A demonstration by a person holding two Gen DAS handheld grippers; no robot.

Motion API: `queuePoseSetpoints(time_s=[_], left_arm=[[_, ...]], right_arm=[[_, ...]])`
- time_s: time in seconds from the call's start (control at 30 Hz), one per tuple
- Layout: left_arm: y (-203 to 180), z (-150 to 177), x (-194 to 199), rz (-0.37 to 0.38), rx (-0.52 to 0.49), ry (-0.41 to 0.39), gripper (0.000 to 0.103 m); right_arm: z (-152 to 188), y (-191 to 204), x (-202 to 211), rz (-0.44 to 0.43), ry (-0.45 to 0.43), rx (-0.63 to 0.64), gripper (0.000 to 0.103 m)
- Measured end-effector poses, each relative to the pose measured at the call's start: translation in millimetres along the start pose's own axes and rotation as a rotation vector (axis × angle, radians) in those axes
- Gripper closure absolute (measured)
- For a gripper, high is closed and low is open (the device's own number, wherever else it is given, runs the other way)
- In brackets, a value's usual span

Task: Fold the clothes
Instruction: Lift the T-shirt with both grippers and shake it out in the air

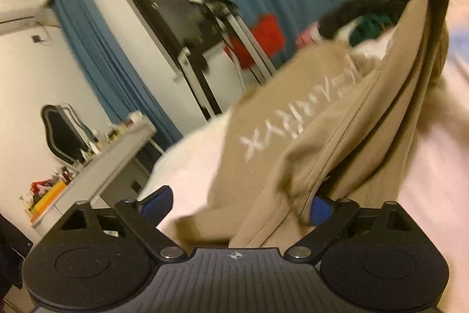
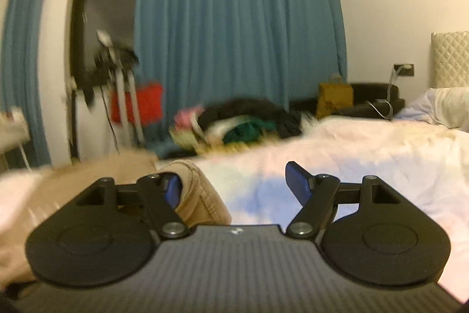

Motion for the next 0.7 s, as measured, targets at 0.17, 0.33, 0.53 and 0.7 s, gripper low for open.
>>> queuePoseSetpoints(time_s=[0.17,0.33,0.53,0.7], left_arm=[[31.5,-8.2,5.4,-0.071,0.12,-0.036,0.005],[84.6,-40.3,48.7,-0.127,0.242,-0.198,0.002],[173.4,-102.8,116.5,-0.153,0.421,-0.429,0.001],[249.6,-176.7,195.9,-0.148,0.489,-0.59,0.001]], right_arm=[[37.8,-8.4,-24.4,0.027,0.181,0.042,0.03],[0.6,-11.2,3.3,-0.018,0.102,-0.032,0.03],[-125.9,-14.6,69.5,-0.1,-0.11,-0.116,0.03],[-243.9,-24.7,134.9,-0.138,-0.296,-0.133,0.03]])
Point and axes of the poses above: each gripper's, at about its wrist camera, not at the fingertips, and x roughly against the way its jaws point, y to its left, z to its underside, the point moved 4 cm from there along -x, roughly the way its jaws point, and after that the axes turned 10 degrees about z, right-handed, at the moved point
